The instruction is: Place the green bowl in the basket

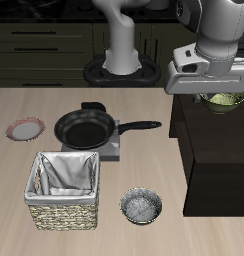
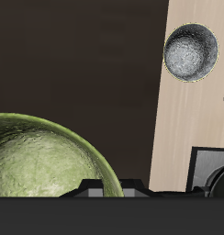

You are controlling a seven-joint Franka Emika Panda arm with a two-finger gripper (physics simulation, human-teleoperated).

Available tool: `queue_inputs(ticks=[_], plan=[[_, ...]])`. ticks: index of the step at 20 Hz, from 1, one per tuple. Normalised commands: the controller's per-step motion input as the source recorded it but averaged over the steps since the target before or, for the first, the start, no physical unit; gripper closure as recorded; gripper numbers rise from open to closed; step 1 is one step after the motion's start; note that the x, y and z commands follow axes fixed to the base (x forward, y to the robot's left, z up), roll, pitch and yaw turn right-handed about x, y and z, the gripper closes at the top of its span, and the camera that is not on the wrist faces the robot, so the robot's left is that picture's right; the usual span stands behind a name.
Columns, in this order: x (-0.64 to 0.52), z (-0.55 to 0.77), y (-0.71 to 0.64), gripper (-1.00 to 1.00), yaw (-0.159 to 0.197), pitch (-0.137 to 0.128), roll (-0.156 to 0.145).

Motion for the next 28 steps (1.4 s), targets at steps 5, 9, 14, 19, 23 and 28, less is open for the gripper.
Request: queue_inputs(ticks=[5,9,14,19,23,28], plan=[[-0.03,0.16,-0.27,1.00,-0.001,-0.040,-0.021],[-0.02,0.11,-0.67,1.00,0.047,-0.042,0.004],[0.20,0.09,-0.56,1.00,0.000,-0.025,-0.066],[0.22,0.09,-0.57,1.00,-0.018,-0.008,-0.075],[0.26,0.04,-0.75,1.00,0.041,-0.028,-0.064],[0.14,0.10,-0.53,1.00,-0.014,-0.019,-0.018]])
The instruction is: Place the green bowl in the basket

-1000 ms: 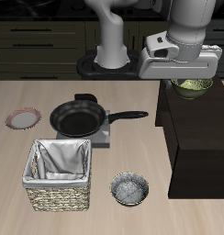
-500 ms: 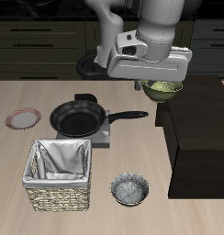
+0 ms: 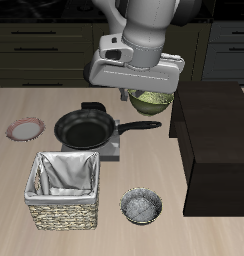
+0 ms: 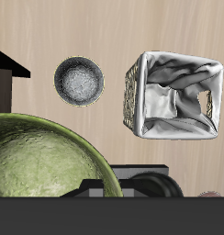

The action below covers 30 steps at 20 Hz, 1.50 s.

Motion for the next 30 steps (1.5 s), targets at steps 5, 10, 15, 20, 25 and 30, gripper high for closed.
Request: queue_inputs(ticks=[5,10,15,20,25,30], plan=[[0.17,0.07,-0.46,1.00,-0.022,-0.003,0.008],[0.15,0.02,-0.47,1.00,-0.027,0.023,0.029],[0.15,0.07,-0.48,1.00,-0.007,-0.010,0.007],[0.13,0.09,-0.46,1.00,-0.002,-0.006,0.039],[0.12,0.11,-0.35,1.00,0.001,-0.021,-0.033],[0.14,0.06,-0.23,1.00,0.018,-0.013,0.030]])
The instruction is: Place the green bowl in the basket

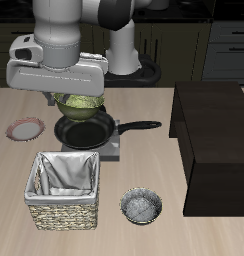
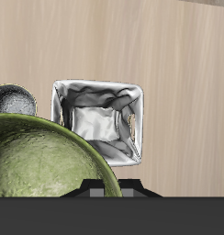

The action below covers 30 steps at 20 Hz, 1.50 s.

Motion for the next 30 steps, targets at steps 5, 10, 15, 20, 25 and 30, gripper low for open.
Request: queue_inputs(ticks=[5,10,15,20,25,30], plan=[[0.17,0.05,-0.24,1.00,0.007,-0.020,0.007],[0.22,0.02,-0.21,1.00,-0.006,0.000,0.020],[0.19,-0.28,-0.15,1.00,-0.005,0.019,-0.027],[0.09,-0.28,-0.05,1.00,0.003,0.027,-0.008],[0.07,-0.30,-0.06,1.00,0.026,0.024,-0.002],[0.07,-0.32,-0.03,1.00,0.019,0.023,-0.010]])
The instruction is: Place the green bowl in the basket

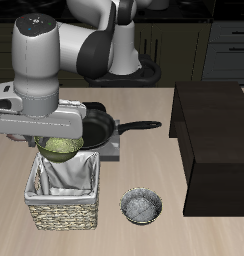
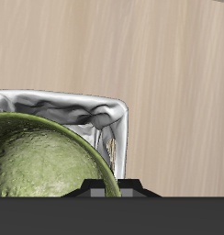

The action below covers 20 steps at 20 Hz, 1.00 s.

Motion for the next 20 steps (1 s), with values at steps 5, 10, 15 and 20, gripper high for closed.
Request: queue_inputs(ticks=[5,10,15,20], plan=[[0.08,-0.33,-0.01,1.00,-0.002,0.044,-0.004],[0.03,-0.39,0.11,1.00,0.049,0.037,0.018],[0.02,-0.28,0.08,-1.00,0.068,0.031,-0.022],[-0.07,-0.10,0.10,-1.00,0.011,0.012,0.029]])
